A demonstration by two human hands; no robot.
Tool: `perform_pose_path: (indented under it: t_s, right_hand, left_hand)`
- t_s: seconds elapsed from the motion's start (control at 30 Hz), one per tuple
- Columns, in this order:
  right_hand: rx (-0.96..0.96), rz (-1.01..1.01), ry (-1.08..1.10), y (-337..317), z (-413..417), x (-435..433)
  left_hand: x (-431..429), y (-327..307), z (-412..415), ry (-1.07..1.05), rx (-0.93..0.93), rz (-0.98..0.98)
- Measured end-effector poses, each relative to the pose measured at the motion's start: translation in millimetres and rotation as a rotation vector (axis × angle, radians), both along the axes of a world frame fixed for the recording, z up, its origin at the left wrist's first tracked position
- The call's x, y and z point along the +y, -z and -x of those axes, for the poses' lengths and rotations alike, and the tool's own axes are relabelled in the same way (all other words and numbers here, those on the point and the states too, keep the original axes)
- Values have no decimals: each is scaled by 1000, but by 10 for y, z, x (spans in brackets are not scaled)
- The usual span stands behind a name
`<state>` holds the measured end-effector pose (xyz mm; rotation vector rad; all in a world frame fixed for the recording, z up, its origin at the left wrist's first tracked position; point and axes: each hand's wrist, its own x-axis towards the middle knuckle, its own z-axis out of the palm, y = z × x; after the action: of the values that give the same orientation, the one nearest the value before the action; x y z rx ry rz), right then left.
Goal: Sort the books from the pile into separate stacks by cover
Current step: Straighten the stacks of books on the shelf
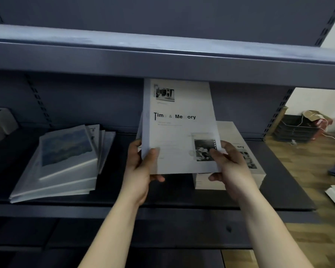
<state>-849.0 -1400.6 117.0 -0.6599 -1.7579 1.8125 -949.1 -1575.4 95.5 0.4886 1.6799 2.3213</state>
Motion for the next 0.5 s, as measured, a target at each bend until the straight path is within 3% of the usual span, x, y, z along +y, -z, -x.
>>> perform_pose_path:
  t_s: [0.17,0.33,0.5]
  right_hand:
    - [58,-21,91,121,-206,357]
    - [6,-96,188,176,-402,660]
    - [-40,-125,222,246,-481,844]
  left_hand:
    - [250,-10,-120,119,57,101]
    - [428,195,-133,78,182,333]
    - [558,558,-94,13,508,701]
